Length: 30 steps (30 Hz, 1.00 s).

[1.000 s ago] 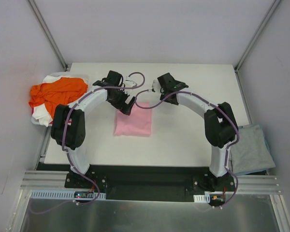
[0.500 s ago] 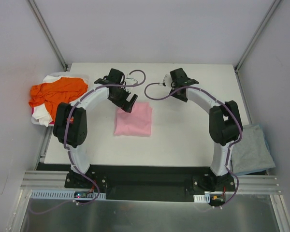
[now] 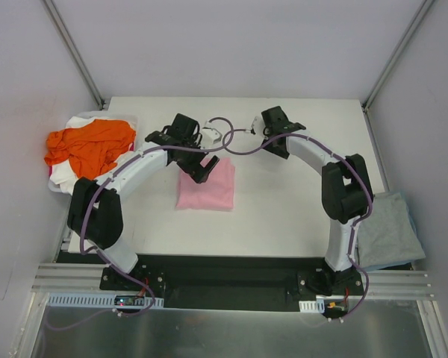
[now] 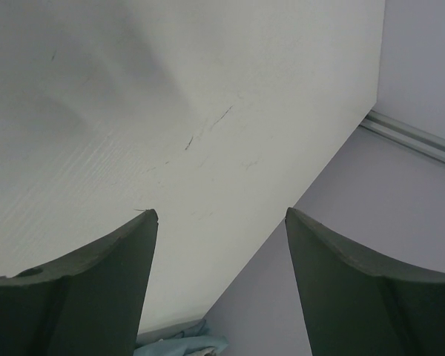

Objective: Fold and stack the t-shirts
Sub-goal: Fold the tshirt

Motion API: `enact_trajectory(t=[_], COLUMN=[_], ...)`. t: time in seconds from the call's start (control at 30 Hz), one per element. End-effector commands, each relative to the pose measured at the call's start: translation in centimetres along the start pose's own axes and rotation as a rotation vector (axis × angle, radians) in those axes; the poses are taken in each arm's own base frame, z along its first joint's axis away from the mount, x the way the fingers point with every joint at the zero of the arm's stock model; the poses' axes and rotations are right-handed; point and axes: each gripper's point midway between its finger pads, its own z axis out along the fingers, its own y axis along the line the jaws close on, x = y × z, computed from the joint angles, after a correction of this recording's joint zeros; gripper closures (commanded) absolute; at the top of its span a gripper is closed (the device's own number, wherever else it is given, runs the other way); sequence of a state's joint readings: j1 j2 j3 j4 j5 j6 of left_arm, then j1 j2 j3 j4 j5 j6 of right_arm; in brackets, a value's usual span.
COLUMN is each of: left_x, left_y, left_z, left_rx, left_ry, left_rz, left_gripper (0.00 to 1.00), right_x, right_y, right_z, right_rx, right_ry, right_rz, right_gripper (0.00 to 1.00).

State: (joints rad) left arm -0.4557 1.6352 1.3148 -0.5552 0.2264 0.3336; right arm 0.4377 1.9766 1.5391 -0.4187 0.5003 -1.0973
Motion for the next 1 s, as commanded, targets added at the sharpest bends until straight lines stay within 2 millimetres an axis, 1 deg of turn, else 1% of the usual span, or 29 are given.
enact_trajectory(t=[0.0, 0.07, 0.1, 0.3, 0.67, 0.77, 0.8, 0.93, 0.97], left_x=[1.1, 1.1, 1.1, 0.5, 0.0, 0.3, 0.7, 1.4, 1.9], left_y=[0.3, 0.8, 0.8, 1.2, 3.4, 4.3, 4.8, 5.7, 5.7], left_z=[1.4, 2.0, 2.6, 4.7, 6.8, 7.4, 7.7, 8.1, 8.4], left_rx=[-0.004, -0.011, -0.004, 0.018, -0.060, -0.103, -0.128, -0.180, -0.182], left_ry=[0.045, 0.055, 0.062, 0.077, 0.090, 0.105, 0.122, 0.153, 0.166], left_rz=[0.029, 0.041, 0.042, 0.044, 0.025, 0.010, 0.002, -0.008, -0.010], left_gripper=[0.01, 0.01, 0.01, 0.01, 0.01, 0.01, 0.01, 0.01, 0.01], right_x=[-0.2, -0.1, -0.1, 0.2, 0.3, 0.4, 0.6, 0.8, 1.0], right_y=[-0.6, -0.6, -0.6, -0.5, 0.1, 0.3, 0.5, 0.6, 0.7], right_z=[-0.6, -0.8, -0.9, -1.1, -1.1, -1.0, -1.0, -1.2, -1.2], right_rx=[0.000, -0.002, -0.002, -0.004, -0.023, -0.026, -0.028, -0.031, -0.030], right_ry=[-0.008, -0.010, -0.009, -0.012, -0.020, -0.015, -0.011, -0.012, -0.007], right_rz=[0.047, 0.048, 0.045, 0.050, 0.053, 0.052, 0.050, 0.052, 0.051], right_gripper=[0.27, 0.27, 0.27, 0.27, 0.27, 0.27, 0.27, 0.28, 0.28])
